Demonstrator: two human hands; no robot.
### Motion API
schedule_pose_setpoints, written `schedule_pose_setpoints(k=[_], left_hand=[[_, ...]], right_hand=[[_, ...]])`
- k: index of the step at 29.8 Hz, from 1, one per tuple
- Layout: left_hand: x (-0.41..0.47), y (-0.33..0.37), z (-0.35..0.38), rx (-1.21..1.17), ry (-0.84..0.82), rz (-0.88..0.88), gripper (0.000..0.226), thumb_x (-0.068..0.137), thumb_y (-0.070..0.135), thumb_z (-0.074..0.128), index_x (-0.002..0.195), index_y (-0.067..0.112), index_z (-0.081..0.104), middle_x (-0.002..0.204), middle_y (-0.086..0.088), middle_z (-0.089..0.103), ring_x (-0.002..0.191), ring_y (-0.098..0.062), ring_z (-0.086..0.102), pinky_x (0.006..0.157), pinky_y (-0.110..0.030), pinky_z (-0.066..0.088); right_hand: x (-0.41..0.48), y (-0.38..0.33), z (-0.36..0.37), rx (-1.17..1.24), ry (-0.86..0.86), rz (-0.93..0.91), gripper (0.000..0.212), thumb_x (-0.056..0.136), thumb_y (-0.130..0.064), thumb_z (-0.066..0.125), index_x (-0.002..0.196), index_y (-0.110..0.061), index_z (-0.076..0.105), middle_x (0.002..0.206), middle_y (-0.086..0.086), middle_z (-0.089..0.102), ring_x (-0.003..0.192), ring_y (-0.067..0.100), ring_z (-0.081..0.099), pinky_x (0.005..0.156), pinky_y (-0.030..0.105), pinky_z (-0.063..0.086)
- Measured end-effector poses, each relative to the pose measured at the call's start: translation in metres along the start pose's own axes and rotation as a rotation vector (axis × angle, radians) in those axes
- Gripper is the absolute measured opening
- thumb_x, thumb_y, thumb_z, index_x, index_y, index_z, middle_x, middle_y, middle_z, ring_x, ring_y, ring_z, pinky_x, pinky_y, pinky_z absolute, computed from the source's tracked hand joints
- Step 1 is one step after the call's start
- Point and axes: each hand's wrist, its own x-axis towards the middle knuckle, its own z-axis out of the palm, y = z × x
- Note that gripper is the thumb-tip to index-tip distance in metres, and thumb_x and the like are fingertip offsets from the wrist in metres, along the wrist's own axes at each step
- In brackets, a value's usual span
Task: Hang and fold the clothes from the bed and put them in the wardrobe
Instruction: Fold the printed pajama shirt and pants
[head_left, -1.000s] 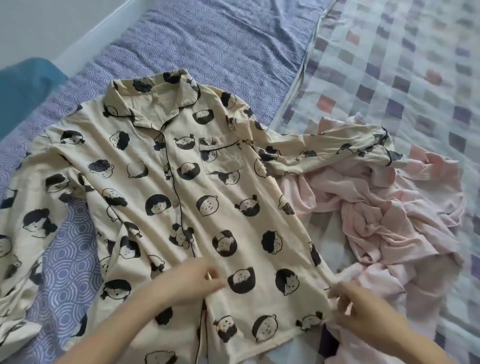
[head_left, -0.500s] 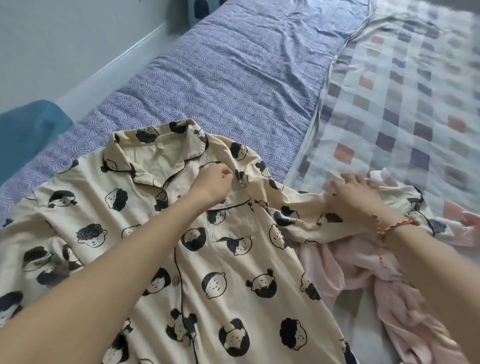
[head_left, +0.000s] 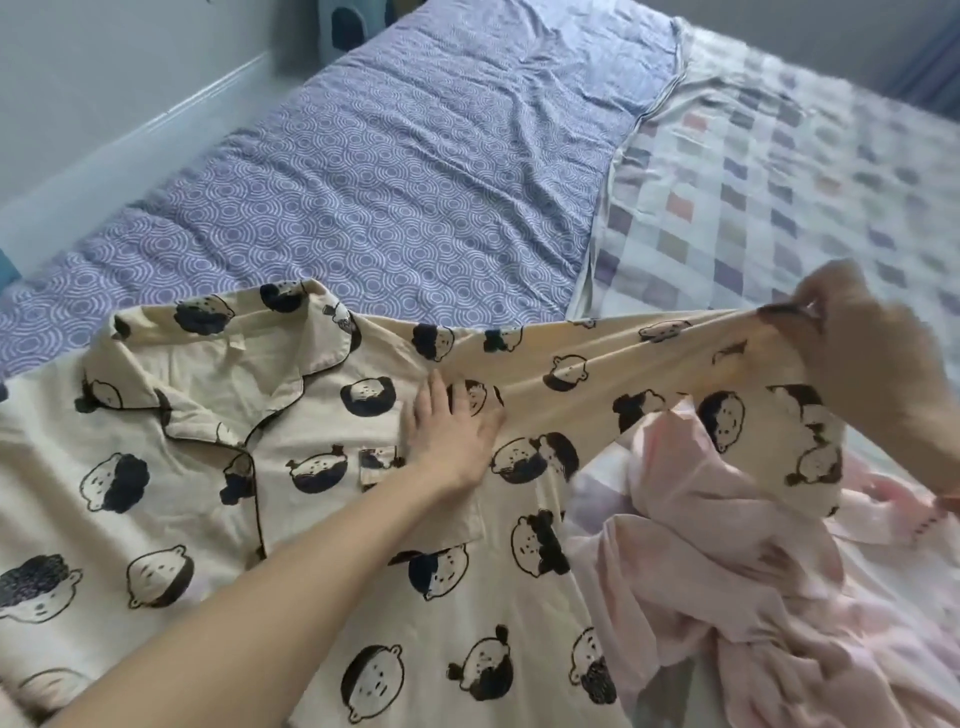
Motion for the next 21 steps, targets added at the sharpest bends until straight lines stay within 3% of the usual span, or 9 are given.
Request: schedule_pose_setpoints(k=[2,5,9,11,13,15,16,19,21], left_hand=[[-0.002,0.011,-0.009,-0.177,-0.032,0.001,0.071,0.094,0.058,0.008,0.150,0.013,0.005,0.155,-0.013,-0.015,0.143,-0.027,-0.014,0.116,-0.044,-0.008],[-0.013,0.006,-0.037,-1.050,-0.101,-0.043,0.059,0.100,0.047,0.021,0.136,0.006,0.043,0.149,-0.016,0.032,0.137,-0.029,0.030,0.112,-0.043,0.026],[-0.045,-0.068,-0.066,-1.681,-0.417,-0.167,0.056,0.097,0.048,0.027,0.099,0.005,0.063,0.078,-0.013,0.068,0.064,-0.021,0.066,0.055,-0.027,0.055],[-0.062,-0.121,-0.068,-1.729,-0.484,-0.298,0.065,0.091,0.053,0.032,0.089,0.000,0.070,0.074,-0.017,0.067,0.058,-0.024,0.065,0.053,-0.027,0.054],[-0.072,-0.164,-0.065,-1.665,-0.469,-0.388,0.065,0.084,0.059,0.039,0.089,0.002,0.069,0.085,-0.016,0.065,0.070,-0.026,0.062,0.066,-0.035,0.048],[-0.077,-0.186,-0.065,-1.561,-0.443,-0.396,0.059,0.076,0.063,0.049,0.094,0.008,0.062,0.087,-0.012,0.059,0.075,-0.023,0.052,0.070,-0.036,0.039],[-0.074,-0.182,-0.065,-1.466,-0.387,-0.375,0.059,0.071,0.065,0.055,0.098,0.012,0.059,0.086,-0.009,0.058,0.076,-0.022,0.050,0.070,-0.034,0.039],[-0.073,-0.154,-0.063,-1.221,-0.165,-0.322,0.065,0.064,0.061,0.070,0.105,0.011,0.058,0.087,-0.003,0.061,0.078,-0.018,0.057,0.070,-0.029,0.046],[-0.063,-0.132,-0.055,-1.154,0.011,-0.333,0.052,0.072,0.043,0.076,0.106,0.007,0.060,0.092,-0.005,0.064,0.080,-0.020,0.061,0.069,-0.025,0.051]], right_hand=[[-0.006,-0.021,-0.011,-0.082,0.085,-0.142,0.030,0.086,-0.027,0.063,0.090,0.001,0.054,0.067,0.021,0.062,0.052,0.025,0.049,0.056,0.030,0.034],[-0.017,-0.088,-0.025,-0.083,0.306,-0.476,0.015,0.078,-0.015,0.067,0.078,-0.003,0.059,0.066,0.012,0.061,0.058,0.030,0.058,0.055,0.031,0.037],[-0.115,-0.195,0.033,0.038,0.015,-0.933,0.021,0.079,-0.012,0.056,0.098,-0.015,0.064,0.095,0.003,0.060,0.092,0.023,0.052,0.085,0.035,0.041],[-0.174,-0.229,0.076,0.058,-0.229,-0.876,0.020,0.080,-0.038,0.062,0.100,-0.035,0.063,0.097,-0.010,0.054,0.087,0.010,0.054,0.077,0.023,0.049],[-0.204,-0.241,0.098,0.354,-0.521,-0.711,0.033,0.046,-0.057,0.080,0.069,-0.038,0.066,0.073,-0.022,0.052,0.063,-0.003,0.051,0.057,0.009,0.039],[-0.209,-0.229,0.089,0.433,-0.425,-0.608,0.029,0.039,-0.056,0.075,0.052,-0.033,0.064,0.057,-0.023,0.053,0.053,-0.006,0.050,0.054,0.010,0.038],[-0.195,-0.211,0.079,0.422,-0.276,-0.578,0.014,0.051,-0.040,0.072,0.061,-0.033,0.066,0.065,-0.021,0.058,0.059,-0.003,0.055,0.058,0.010,0.040],[-0.158,-0.176,0.087,0.382,-0.195,-0.309,0.060,0.050,0.004,0.074,0.103,-0.020,0.061,0.096,0.003,0.063,0.081,0.021,0.063,0.075,0.025,0.047],[-0.129,-0.160,0.100,0.110,-0.246,-0.212,0.078,0.056,0.002,0.073,0.128,-0.016,0.048,0.122,0.012,0.052,0.106,0.032,0.055,0.092,0.038,0.041]])
